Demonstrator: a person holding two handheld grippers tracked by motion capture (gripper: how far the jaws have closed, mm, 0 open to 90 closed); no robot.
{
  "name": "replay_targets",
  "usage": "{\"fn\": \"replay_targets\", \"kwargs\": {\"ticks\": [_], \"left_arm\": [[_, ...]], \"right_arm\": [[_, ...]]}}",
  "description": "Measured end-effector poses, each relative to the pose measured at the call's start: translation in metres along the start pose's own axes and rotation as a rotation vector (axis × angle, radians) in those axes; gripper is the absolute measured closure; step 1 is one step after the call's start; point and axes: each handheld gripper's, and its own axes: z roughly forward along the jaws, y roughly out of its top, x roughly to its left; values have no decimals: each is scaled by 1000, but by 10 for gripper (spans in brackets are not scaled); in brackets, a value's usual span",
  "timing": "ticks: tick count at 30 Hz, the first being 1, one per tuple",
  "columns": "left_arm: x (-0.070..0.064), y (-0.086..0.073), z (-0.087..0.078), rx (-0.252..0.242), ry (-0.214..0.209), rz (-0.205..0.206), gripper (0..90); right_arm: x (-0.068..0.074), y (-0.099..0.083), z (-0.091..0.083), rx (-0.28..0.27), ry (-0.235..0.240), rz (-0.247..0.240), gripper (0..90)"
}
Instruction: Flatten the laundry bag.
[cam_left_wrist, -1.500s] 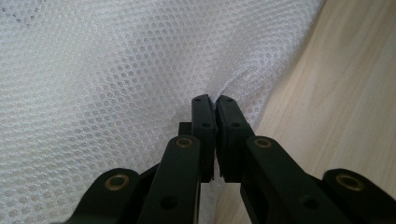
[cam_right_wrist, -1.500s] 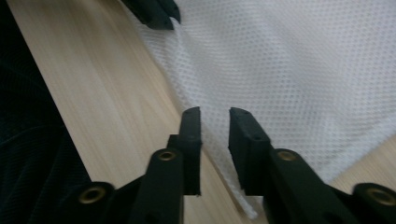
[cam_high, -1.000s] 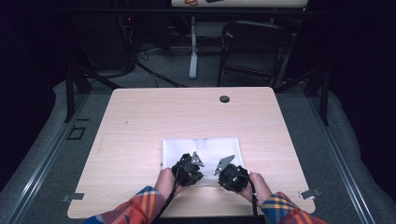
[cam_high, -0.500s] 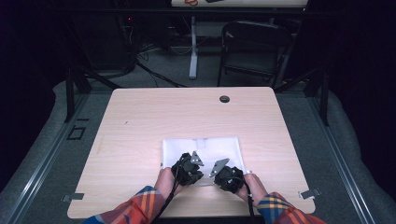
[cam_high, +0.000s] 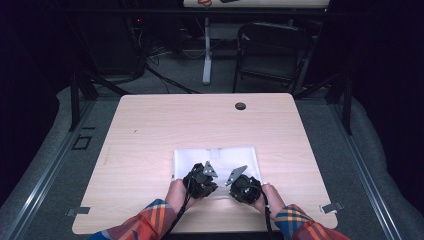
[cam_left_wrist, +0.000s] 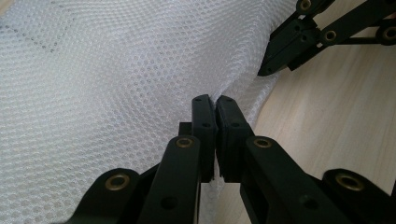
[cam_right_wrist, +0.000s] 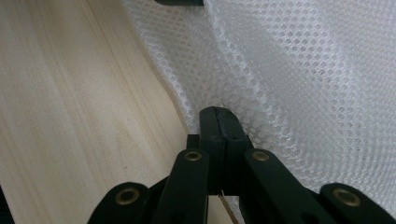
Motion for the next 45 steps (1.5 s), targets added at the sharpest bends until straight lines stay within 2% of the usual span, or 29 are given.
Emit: {"fn": "replay_targets", "kwargs": {"ticks": [6, 10, 14, 24, 32, 39, 41, 42, 44, 45], "left_arm": [[4, 2, -6, -38, 26, -24, 873], [8, 4, -13, -51, 33, -33, 873], [10, 5, -17, -65, 35, -39, 873], [17, 9, -22, -66, 44, -52, 875], [27, 15, -35, -89, 69, -62, 876], [34, 18, -41, -109, 75, -82, 876], [34, 18, -42, -105, 79, -74, 876], [34, 18, -42, -105, 75, -74, 876], [33, 18, -41, -104, 70, -71, 876], [33, 18, -40, -105, 69, -75, 876]], "right_arm": [[0, 0, 0, -3, 2, -1, 900], [0, 1, -1, 18, 3, -13, 900], [1, 0, -1, 16, 4, -7, 900], [1, 1, -1, 25, 2, -25, 900], [2, 0, -1, 23, -2, -30, 900], [1, 0, -1, 23, 3, -28, 900], [1, 0, -1, 20, 7, -33, 900], [2, 1, -1, 24, -6, -45, 900], [3, 3, -3, 4, -18, -65, 900], [4, 4, -5, -24, -33, -64, 900]]}}
